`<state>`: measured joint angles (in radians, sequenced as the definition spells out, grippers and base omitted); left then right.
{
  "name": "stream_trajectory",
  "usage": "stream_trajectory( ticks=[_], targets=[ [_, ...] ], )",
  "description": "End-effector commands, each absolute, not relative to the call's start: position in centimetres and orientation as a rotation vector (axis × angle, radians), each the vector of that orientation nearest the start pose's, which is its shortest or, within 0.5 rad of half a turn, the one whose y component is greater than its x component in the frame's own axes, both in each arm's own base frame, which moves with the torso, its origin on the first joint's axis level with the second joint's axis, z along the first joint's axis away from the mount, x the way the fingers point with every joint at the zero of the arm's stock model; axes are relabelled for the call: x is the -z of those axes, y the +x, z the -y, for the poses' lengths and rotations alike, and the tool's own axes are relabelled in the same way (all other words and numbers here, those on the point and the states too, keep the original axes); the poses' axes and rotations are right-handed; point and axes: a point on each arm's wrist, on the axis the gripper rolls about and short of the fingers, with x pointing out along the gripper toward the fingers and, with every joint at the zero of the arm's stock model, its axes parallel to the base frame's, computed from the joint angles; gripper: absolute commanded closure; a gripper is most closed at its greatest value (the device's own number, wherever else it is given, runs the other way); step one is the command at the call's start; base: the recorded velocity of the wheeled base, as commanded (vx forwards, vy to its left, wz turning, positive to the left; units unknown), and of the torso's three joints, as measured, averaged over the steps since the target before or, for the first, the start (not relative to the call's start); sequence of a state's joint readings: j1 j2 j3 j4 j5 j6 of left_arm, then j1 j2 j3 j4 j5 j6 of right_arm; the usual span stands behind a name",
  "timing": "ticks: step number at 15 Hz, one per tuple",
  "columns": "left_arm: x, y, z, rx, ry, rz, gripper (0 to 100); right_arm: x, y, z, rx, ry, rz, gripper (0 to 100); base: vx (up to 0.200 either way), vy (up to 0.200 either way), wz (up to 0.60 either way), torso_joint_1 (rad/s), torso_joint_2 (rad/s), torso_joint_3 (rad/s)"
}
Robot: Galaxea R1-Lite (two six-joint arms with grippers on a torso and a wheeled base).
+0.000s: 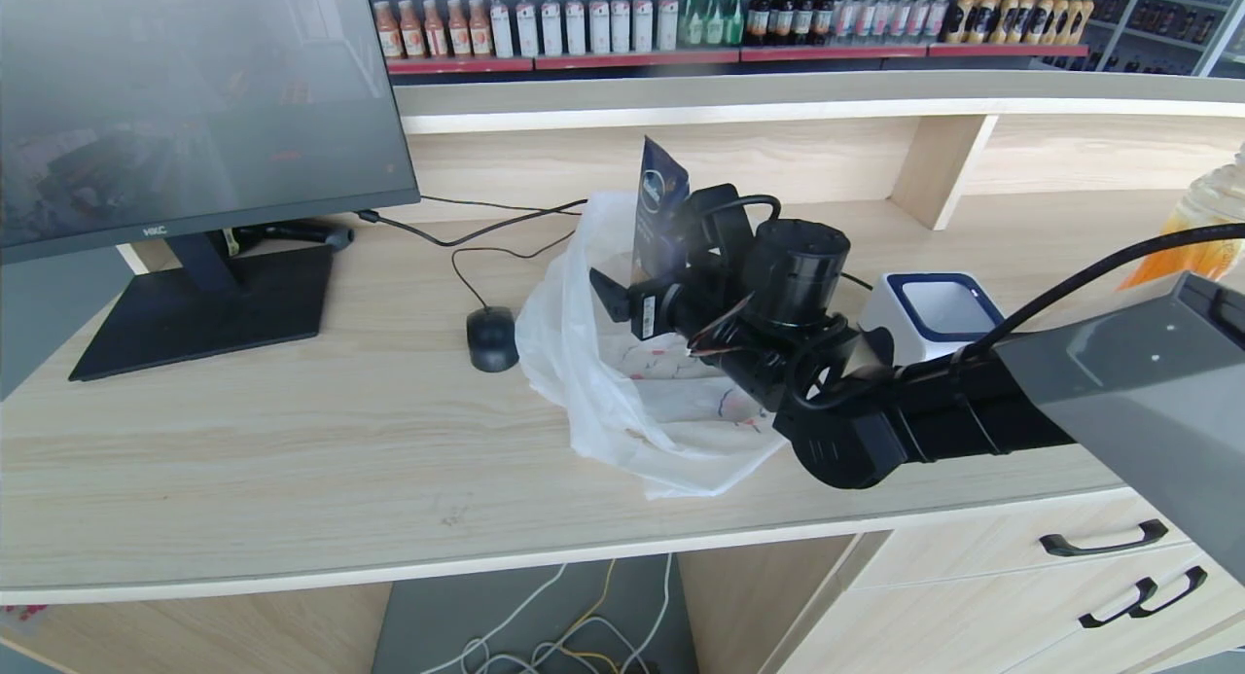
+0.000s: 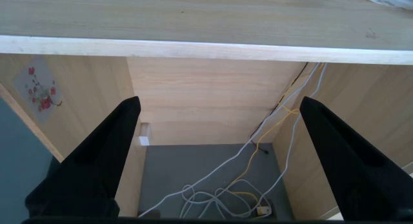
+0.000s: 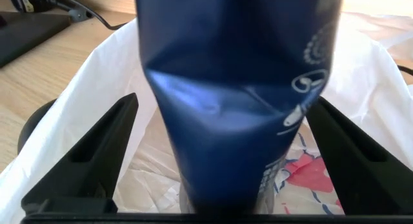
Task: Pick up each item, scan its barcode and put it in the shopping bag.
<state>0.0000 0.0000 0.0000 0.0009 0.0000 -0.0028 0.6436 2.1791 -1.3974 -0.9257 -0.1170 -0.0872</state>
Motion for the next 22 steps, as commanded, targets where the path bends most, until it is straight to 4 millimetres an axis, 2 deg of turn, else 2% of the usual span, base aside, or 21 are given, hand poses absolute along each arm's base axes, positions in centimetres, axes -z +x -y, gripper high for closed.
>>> stream_trajectory(
  ticks=[1, 5, 9, 12, 13, 19, 22],
  targets=[
    [-7.5, -2.3, 0.0, 0.000, -0.003, 0.000, 0, -19.4, 36.2, -26.7, -0.514, -0.035, 0.170, 0, 0.000, 0.000, 0.00, 0.000, 0.00, 0.000],
    [-7.5, -2.3, 0.0, 0.000, -0.003, -0.002, 0, -20.5, 35.6, -26.3, -0.506, -0.010, 0.267, 0, 0.000, 0.000, 0.00, 0.000, 0.00, 0.000],
    [-7.5, -2.3, 0.0, 0.000, -0.003, -0.002, 0, -22.2, 32.9, -24.3, -0.501, -0.020, 0.298, 0, 0.000, 0.000, 0.00, 0.000, 0.00, 0.000],
    [-7.5, -2.3, 0.0, 0.000, -0.003, -0.002, 0, -22.9, 31.6, -23.4, -0.499, -0.010, 0.332, 0, 0.000, 0.000, 0.00, 0.000, 0.00, 0.000],
    [-7.5, -2.3, 0.0, 0.000, -0.003, -0.002, 0, -22.8, 31.4, -23.2, -0.498, -0.007, 0.339, 0, 0.000, 0.000, 0.00, 0.000, 0.00, 0.000],
    [-7.5, -2.3, 0.0, 0.000, 0.000, -0.002, 0, -20.6, 26.3, -19.3, -0.500, 0.034, 0.376, 0, 0.000, 0.000, 0.00, 0.000, 0.00, 0.000],
    [-7.5, -2.3, 0.0, 0.000, -0.003, 0.000, 0, -19.1, 25.0, -18.5, -0.505, 0.050, 0.377, 0, 0.000, 0.000, 0.00, 0.000, 0.00, 0.000]
  ],
)
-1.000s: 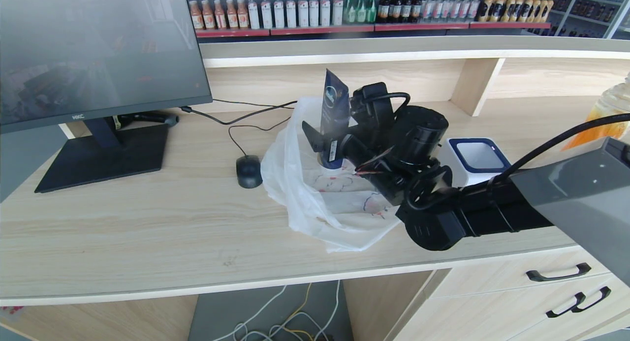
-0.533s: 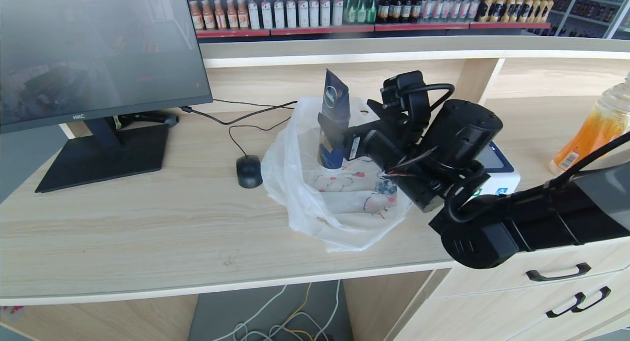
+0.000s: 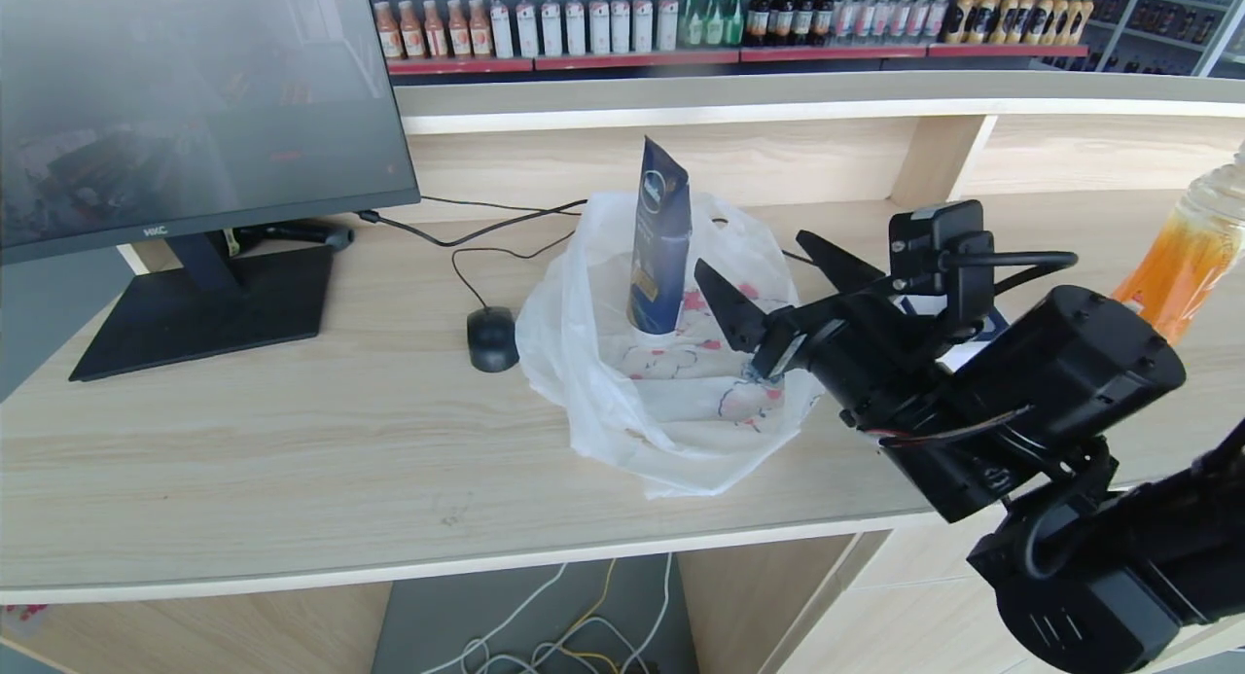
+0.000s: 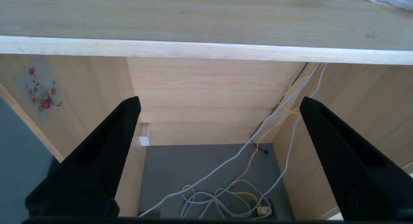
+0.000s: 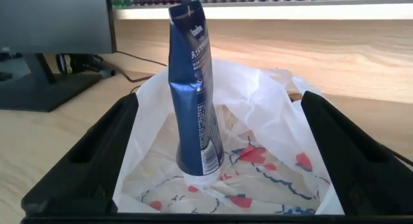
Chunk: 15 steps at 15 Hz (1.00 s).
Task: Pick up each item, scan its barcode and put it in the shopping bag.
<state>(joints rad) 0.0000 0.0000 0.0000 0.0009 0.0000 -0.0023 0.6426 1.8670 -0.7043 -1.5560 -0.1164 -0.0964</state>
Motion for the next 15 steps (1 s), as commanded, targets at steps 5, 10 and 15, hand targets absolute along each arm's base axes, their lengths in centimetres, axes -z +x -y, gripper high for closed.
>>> stream_trajectory(
  ticks=[5, 10, 15],
  targets=[
    [-7.5, -2.3, 0.0, 0.000, -0.002, 0.000, 0, -19.7, 24.7, -18.4, -0.505, 0.062, 0.391, 0, -0.120, 0.000, 0.00, 0.001, 0.00, 0.001],
    [-7.5, -2.3, 0.0, 0.000, 0.002, 0.000, 0, -20.3, 24.2, -18.0, -0.507, 0.096, 0.401, 0, 0.000, 0.000, 0.00, 0.000, 0.00, 0.000],
    [-7.5, -2.3, 0.0, 0.000, -0.002, 0.000, 0, -19.7, 23.9, -17.8, -0.509, 0.086, 0.377, 0, 0.000, -0.040, 0.00, 0.000, 0.00, 0.000]
  ],
)
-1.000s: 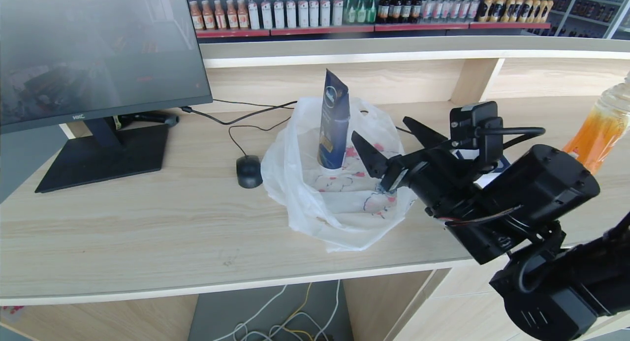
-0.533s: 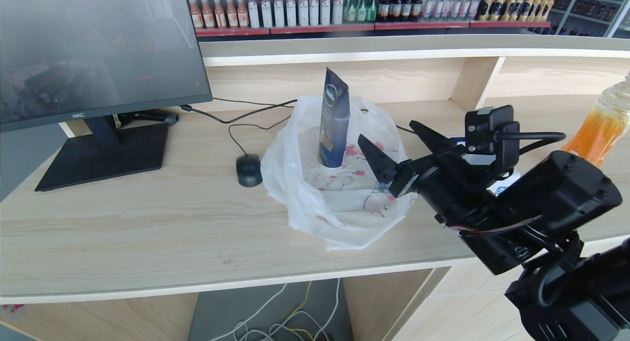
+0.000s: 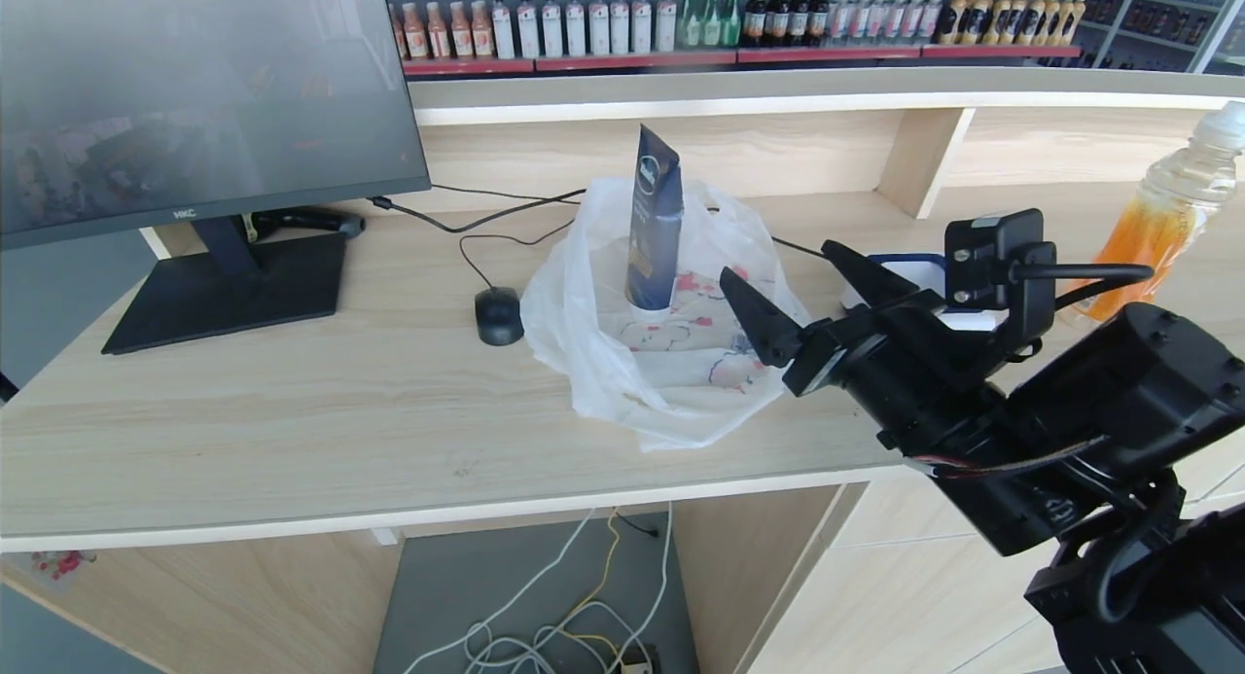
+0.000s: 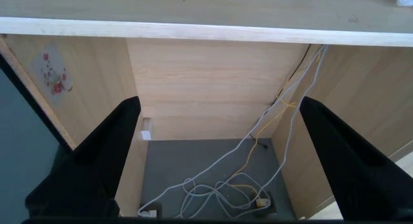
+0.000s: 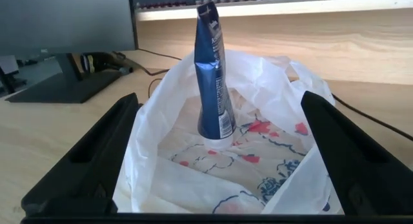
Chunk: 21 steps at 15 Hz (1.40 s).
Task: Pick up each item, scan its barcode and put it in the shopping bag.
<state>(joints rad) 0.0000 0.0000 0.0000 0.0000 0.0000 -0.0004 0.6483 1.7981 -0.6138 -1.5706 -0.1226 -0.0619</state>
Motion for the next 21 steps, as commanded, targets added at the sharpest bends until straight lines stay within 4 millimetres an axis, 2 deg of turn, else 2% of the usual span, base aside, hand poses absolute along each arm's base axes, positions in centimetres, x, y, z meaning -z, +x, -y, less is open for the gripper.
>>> stream_trajectory(
  ticks=[1, 8, 10, 21],
  targets=[
    [-7.5, -2.3, 0.0, 0.000, -0.002, 0.000, 0, -19.6, 23.8, -17.7, -0.510, 0.083, 0.371, 0, 0.000, -0.200, 0.00, -0.002, 0.00, 0.002],
    [-7.5, -2.3, 0.0, -0.002, -0.005, -0.002, 0, -18.3, 22.7, -17.5, -0.526, 0.060, 0.316, 0, 0.000, -0.200, 0.00, 0.003, 0.00, 0.002],
    [-7.5, -2.3, 0.0, -0.002, -0.008, -0.002, 0, -16.6, 21.0, -17.4, -0.568, 0.031, 0.239, 0, 0.000, -0.200, 0.00, -0.007, 0.00, 0.002],
    [-7.5, -2.3, 0.0, -0.002, -0.009, -0.002, 0, -16.9, 20.7, -17.3, -0.571, 0.032, 0.251, 0, 0.000, -0.200, 0.00, 0.004, 0.00, 0.000]
  ],
)
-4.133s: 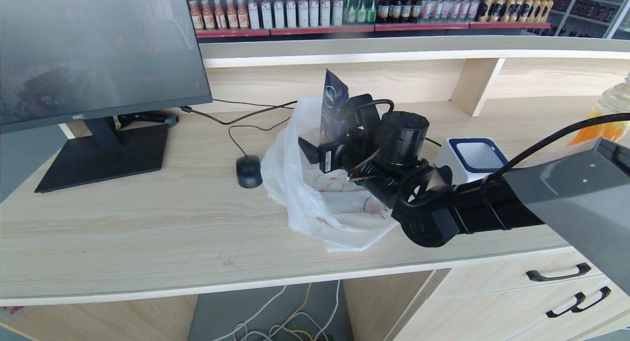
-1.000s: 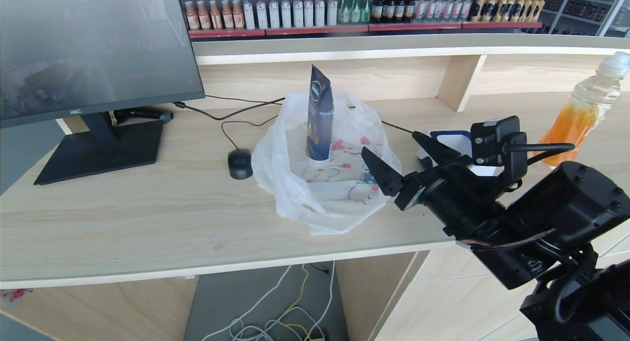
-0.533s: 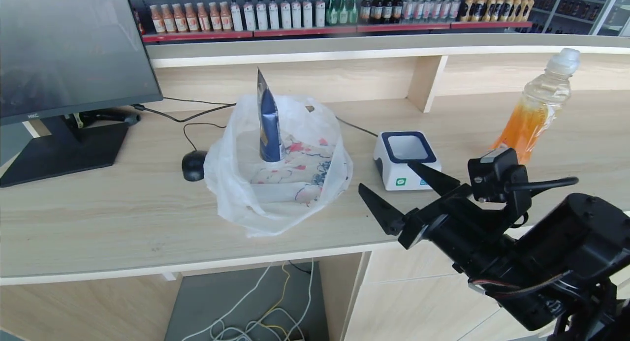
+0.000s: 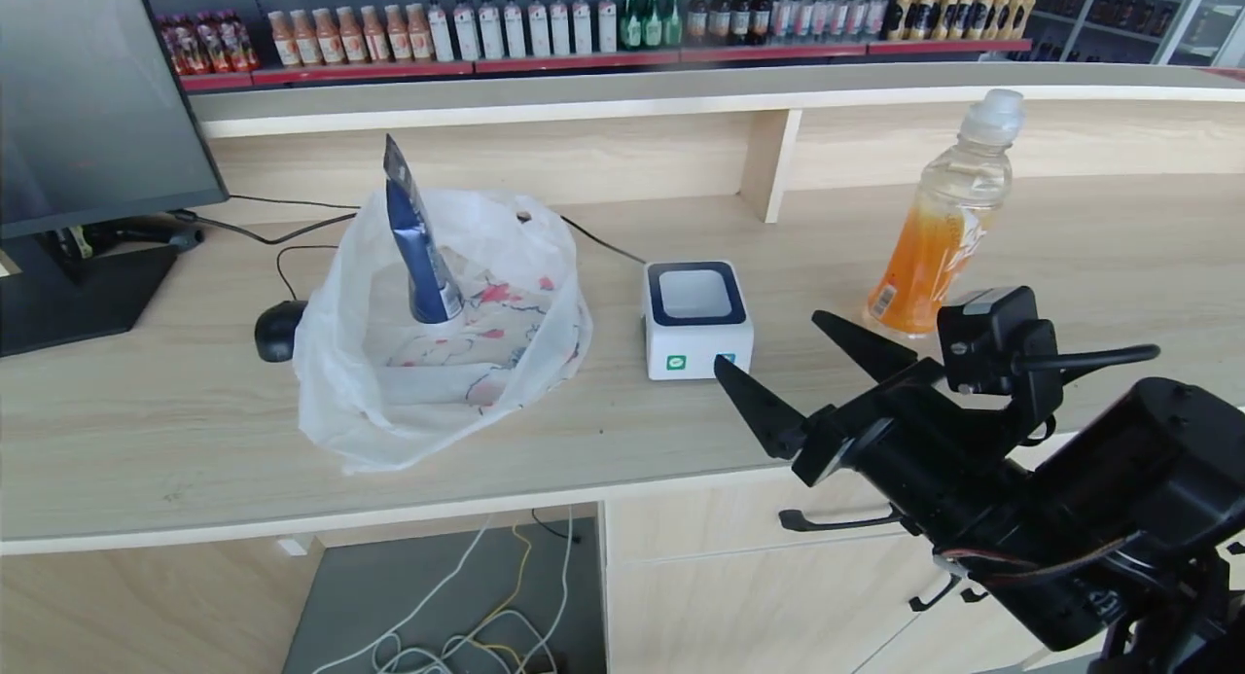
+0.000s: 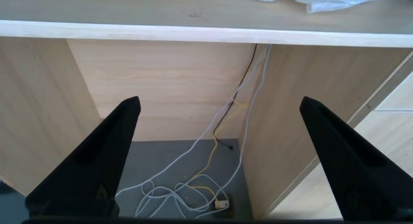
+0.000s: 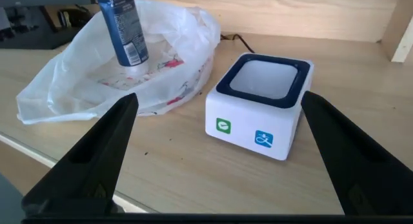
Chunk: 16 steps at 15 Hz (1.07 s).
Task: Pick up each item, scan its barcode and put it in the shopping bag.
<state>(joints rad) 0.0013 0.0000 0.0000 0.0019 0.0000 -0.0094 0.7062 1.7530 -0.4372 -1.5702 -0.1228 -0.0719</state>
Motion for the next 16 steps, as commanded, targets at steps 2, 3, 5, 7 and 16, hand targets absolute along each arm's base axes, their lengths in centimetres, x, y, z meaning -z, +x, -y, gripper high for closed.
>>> stream_trajectory(
  ticks=[2, 3, 5, 7, 16],
  targets=[
    [-7.5, -2.3, 0.0, -0.002, -0.011, -0.002, 0, -16.8, 20.7, -17.3, -0.571, 0.029, 0.246, 0, 0.000, -0.200, 0.00, 0.000, 0.00, 0.000],
    [-7.5, -2.3, 0.0, -0.002, -0.011, -0.002, 0, -16.8, 20.7, -17.3, -0.571, 0.030, 0.247, 0, 0.000, -0.200, 0.00, 0.007, 0.00, 0.002],
    [-7.5, -2.3, 0.0, -0.002, -0.011, -0.002, 0, -16.9, 20.7, -17.3, -0.571, 0.032, 0.251, 0, 0.000, -0.200, 0.00, 0.000, 0.00, 0.005],
    [-7.5, -2.3, 0.0, -0.002, -0.011, -0.002, 0, -16.9, 20.7, -17.2, -0.571, 0.030, 0.249, 0, 0.000, -0.200, 0.00, -0.002, 0.00, 0.000],
    [-7.5, -2.3, 0.0, -0.002, -0.005, 0.000, 0, -19.0, 20.6, -17.1, -0.530, 0.063, 0.326, 0, 0.000, -0.067, 0.00, 0.001, 0.00, 0.000]
  ],
)
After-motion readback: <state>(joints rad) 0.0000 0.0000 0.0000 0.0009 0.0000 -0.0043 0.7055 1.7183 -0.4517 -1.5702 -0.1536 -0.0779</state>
